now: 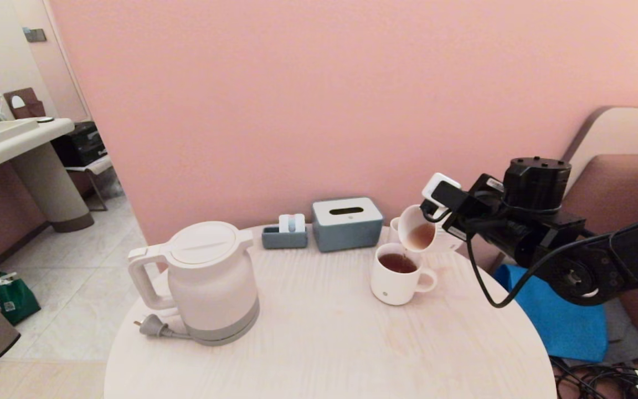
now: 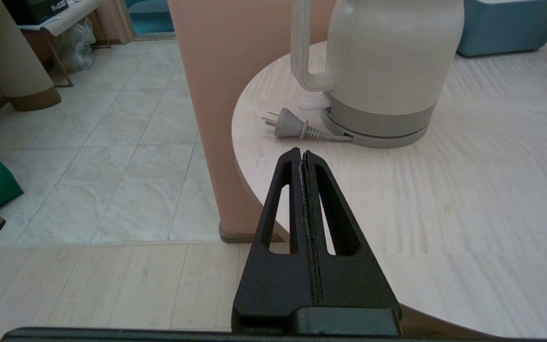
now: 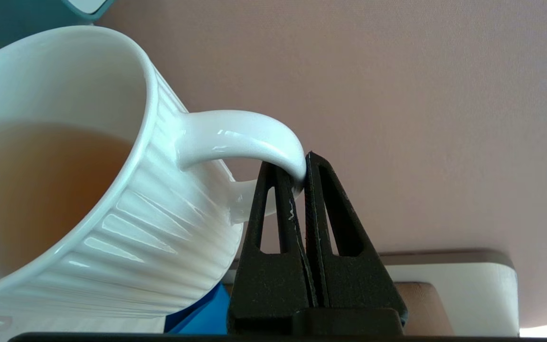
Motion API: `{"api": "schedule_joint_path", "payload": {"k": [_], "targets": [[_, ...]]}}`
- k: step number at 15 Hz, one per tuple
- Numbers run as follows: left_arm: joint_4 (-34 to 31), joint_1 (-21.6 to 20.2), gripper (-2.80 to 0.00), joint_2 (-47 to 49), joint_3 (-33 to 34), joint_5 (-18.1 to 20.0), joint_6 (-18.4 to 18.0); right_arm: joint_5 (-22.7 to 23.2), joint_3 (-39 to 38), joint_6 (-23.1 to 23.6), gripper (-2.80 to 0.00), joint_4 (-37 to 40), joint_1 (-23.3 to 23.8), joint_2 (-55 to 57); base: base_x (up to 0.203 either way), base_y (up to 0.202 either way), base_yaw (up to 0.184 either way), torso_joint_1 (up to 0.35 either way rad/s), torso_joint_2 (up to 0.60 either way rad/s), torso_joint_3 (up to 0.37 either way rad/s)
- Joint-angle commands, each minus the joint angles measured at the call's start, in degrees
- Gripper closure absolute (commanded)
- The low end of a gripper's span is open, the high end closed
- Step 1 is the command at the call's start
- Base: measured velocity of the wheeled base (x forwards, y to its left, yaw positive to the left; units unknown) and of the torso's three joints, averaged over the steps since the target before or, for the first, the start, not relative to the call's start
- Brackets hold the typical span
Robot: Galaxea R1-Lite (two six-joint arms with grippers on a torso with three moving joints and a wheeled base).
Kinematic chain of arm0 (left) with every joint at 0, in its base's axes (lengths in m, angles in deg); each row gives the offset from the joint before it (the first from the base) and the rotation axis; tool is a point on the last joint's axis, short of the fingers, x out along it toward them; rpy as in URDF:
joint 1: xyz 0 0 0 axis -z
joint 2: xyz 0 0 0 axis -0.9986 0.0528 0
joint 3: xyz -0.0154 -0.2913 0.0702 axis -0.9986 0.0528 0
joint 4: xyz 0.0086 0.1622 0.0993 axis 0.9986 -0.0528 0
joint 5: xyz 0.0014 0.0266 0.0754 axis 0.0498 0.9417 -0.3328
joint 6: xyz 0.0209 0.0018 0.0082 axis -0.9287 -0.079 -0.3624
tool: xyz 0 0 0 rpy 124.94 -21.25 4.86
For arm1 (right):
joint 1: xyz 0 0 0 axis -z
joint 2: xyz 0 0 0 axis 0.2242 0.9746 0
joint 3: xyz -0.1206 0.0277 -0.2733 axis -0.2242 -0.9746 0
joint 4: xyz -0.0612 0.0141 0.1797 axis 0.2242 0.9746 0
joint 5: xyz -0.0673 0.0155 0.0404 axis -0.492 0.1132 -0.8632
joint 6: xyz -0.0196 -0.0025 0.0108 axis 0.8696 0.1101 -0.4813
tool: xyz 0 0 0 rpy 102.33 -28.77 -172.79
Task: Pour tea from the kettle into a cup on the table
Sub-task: Pour water into another cup
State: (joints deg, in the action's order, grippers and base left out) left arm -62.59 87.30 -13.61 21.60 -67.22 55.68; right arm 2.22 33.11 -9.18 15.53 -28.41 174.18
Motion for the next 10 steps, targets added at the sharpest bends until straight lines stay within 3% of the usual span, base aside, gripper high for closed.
{"api": "schedule_joint_path", "payload": {"k": [1,10], "targets": [[0.0,0.0,0.00,0.1,0.0,0.0,0.0,-0.1,0.0,0.6,0.00,-0.3,-0.1,0.1,0.000,0.000,0.000,0.000,0.00,0.000],[0.0,0.0,0.00,0.1,0.0,0.0,0.0,-0.4,0.1,2.7,0.00,-0.3,-0.4,0.0,0.000,0.000,0.000,0.000,0.00,0.000]]}}
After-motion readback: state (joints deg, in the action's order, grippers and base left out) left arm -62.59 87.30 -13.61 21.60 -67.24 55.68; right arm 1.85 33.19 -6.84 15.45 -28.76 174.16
